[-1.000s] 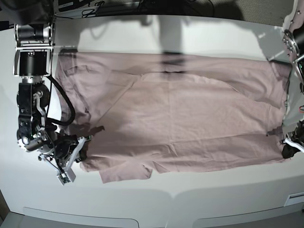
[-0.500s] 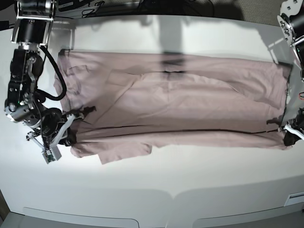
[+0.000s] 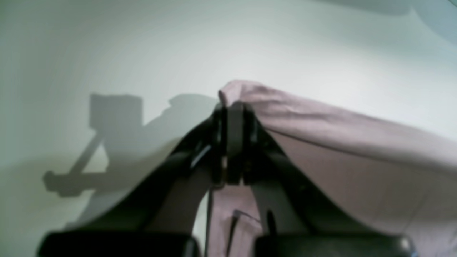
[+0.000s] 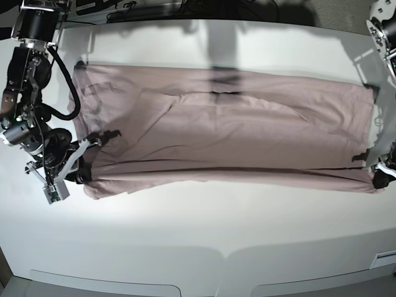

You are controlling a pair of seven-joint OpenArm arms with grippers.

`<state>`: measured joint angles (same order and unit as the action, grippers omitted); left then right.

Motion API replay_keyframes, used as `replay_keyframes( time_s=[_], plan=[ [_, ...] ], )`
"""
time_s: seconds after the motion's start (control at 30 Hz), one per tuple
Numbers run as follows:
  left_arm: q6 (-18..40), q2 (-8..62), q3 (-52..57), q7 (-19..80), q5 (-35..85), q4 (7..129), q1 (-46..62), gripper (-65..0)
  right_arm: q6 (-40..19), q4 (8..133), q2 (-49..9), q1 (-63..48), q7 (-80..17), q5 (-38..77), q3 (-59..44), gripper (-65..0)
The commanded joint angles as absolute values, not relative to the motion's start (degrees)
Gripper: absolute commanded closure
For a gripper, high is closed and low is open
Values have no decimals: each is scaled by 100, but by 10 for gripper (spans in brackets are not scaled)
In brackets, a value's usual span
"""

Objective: Fold the T-shirt properly
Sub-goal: 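Lift the hem with both grippers and fold it over toward the collar, then lay the folded hem down with both grippers, pulling it flat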

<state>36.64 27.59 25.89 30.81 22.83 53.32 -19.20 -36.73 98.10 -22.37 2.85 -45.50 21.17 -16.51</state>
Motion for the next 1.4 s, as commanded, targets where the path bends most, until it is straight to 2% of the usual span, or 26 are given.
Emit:
replay_keyframes(
  time_s=[0.0,0.23,0.4,0.67,1.37],
  plan=[
    [3695,2952,2611,3002,2418,5483,-2060,0,-3695,9977,-2314,390,-4484,2154,-1697,0],
    [3688,3017,2613,3304,2429,5975,-1977,0,-3686,10359,-2233,263,-4657,2169,-1697,0],
    [3127,3004,2613,3301,2405,6657,-1426,0,-3686,10377,-2106,263,-4772,2167,-1697,0],
    [2823,3004,2617,3301,2408,7629,-672,0,-3688,10414,-1953,169,-4805,2191,-1697,0],
    [2801,3000,2620,3546,2427,8055,-51,0,-3802,10916,-1953,-1052,-4807,2475,-2661,0]
  ],
)
